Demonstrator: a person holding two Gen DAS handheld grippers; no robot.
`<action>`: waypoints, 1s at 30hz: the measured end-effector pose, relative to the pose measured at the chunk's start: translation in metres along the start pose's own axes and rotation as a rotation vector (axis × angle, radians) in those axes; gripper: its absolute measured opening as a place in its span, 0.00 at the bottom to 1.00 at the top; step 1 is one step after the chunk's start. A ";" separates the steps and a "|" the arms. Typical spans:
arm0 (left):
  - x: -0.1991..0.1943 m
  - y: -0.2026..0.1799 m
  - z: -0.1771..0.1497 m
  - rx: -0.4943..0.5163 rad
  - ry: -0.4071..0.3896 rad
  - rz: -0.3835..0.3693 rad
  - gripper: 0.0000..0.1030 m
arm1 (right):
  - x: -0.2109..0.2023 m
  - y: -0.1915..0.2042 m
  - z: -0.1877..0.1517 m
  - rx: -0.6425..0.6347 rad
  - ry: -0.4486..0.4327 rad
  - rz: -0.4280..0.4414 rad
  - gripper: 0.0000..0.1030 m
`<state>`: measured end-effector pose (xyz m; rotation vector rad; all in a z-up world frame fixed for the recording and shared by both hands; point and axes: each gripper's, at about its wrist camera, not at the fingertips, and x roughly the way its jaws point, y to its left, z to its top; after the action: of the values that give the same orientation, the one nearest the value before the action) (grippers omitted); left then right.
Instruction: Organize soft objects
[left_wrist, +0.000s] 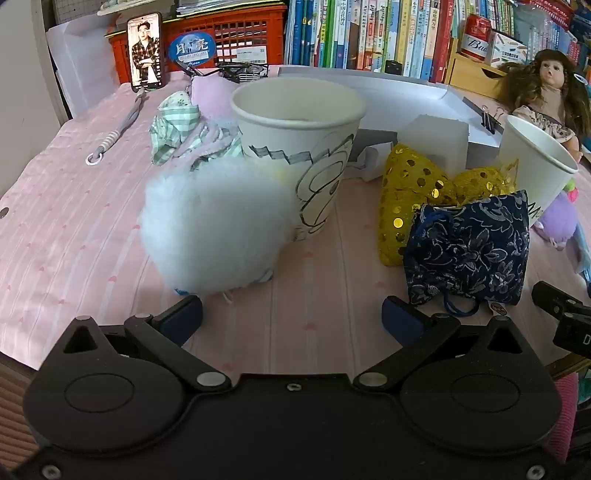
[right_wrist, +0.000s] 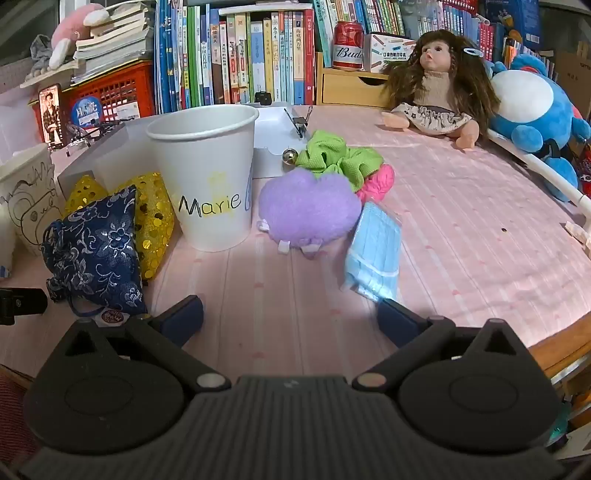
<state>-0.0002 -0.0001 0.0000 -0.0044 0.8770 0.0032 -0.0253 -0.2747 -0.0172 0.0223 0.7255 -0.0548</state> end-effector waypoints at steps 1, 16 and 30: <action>0.000 0.000 0.000 0.000 0.000 0.000 1.00 | 0.000 0.000 0.000 -0.001 0.002 -0.001 1.00; 0.000 0.000 0.000 -0.001 0.006 0.000 1.00 | 0.001 0.000 0.000 0.000 0.004 0.000 1.00; 0.000 0.000 0.000 -0.001 0.008 0.000 1.00 | 0.001 0.000 0.000 -0.001 0.005 -0.001 1.00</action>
<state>0.0001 0.0000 0.0000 -0.0056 0.8855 0.0032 -0.0245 -0.2749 -0.0175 0.0216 0.7303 -0.0551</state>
